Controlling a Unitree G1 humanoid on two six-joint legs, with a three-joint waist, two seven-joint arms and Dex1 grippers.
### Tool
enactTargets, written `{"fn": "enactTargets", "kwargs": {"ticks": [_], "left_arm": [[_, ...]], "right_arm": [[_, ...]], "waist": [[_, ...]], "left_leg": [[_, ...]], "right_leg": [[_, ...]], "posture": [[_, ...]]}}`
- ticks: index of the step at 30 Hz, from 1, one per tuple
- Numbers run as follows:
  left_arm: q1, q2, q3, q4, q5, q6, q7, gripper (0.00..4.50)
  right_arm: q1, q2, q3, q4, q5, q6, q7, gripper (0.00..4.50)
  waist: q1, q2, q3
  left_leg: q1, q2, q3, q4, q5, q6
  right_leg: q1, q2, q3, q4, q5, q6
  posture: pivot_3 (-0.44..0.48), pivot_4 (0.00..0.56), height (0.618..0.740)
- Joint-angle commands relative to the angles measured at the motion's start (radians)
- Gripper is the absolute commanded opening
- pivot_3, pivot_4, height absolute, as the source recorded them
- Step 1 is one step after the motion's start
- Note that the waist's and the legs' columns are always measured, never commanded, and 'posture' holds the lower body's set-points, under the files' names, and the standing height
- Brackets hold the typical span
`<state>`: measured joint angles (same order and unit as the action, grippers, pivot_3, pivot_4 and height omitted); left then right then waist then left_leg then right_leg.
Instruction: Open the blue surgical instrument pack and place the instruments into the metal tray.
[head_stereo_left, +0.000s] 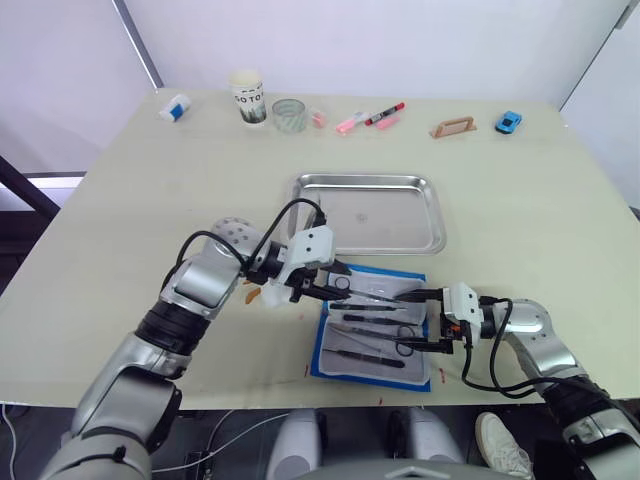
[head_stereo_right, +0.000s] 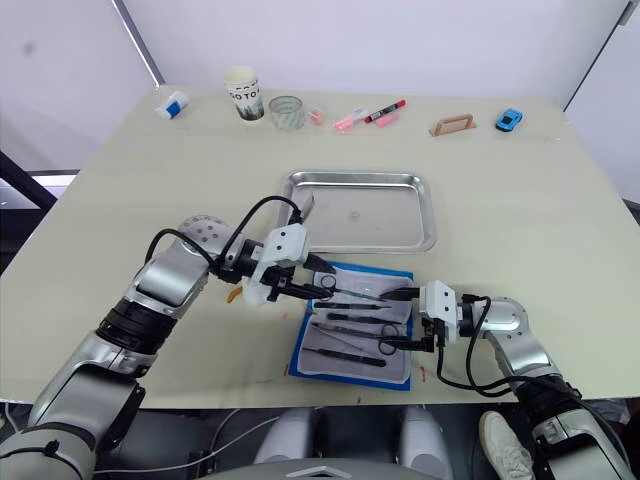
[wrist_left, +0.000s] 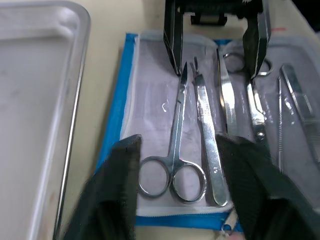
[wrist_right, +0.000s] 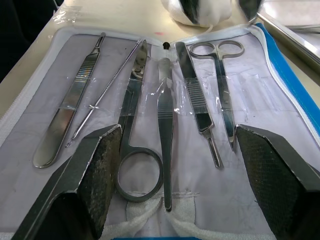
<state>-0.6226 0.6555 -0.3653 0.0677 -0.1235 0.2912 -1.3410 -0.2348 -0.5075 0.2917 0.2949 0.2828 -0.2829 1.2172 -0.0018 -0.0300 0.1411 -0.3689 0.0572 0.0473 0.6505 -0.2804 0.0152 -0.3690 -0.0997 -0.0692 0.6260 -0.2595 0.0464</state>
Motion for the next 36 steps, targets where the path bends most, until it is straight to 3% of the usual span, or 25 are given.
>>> {"fn": "enactTargets", "kwargs": {"ticks": [1, 28, 31, 36], "left_arm": [[-0.020, -0.023, -0.015, 0.006, 0.031, -0.045, 0.017, 1.34], [-0.033, -0.081, -0.121, 0.154, 0.242, -0.234, 0.034, 1.34], [-0.048, -0.082, -0.132, 0.167, 0.251, -0.229, 0.024, 0.03], [-0.070, -0.090, -0.138, 0.189, 0.251, -0.227, 0.010, 0.03]], "right_arm": [[0.050, -0.028, 0.023, 0.119, -0.114, 0.072, -0.052, 3.75], [0.063, -0.030, 0.016, 0.102, -0.115, 0.084, -0.059, 3.75], [0.065, -0.030, 0.015, 0.100, -0.117, 0.085, -0.057, 3.75], [0.066, -0.029, 0.015, 0.100, -0.118, 0.084, -0.058, 3.75]], "waist": [[0.000, -0.001, 0.000], [0.012, -0.003, -0.005], [0.014, -0.003, -0.005], [0.015, -0.004, -0.006]], "left_leg": [[0.000, 0.000, 0.000, 0.000, 0.000, 0.000], [0.001, 0.000, 0.000, 0.001, 0.000, 0.000], [0.002, 0.000, 0.000, 0.001, 0.000, 0.000], [0.002, 0.000, 0.000, 0.001, 0.000, 0.000]], "right_leg": [[0.000, 0.000, 0.000, 0.000, 0.000, 0.000], [0.001, 0.001, 0.001, 0.001, 0.000, 0.000], [0.001, 0.001, 0.001, 0.001, 0.000, 0.000], [0.001, 0.002, 0.001, 0.001, 0.000, -0.001]], "posture": [[0.000, 0.150, 0.740], [0.000, 0.150, 0.740], [0.000, 0.150, 0.740], [0.000, 0.150, 0.740]]}}
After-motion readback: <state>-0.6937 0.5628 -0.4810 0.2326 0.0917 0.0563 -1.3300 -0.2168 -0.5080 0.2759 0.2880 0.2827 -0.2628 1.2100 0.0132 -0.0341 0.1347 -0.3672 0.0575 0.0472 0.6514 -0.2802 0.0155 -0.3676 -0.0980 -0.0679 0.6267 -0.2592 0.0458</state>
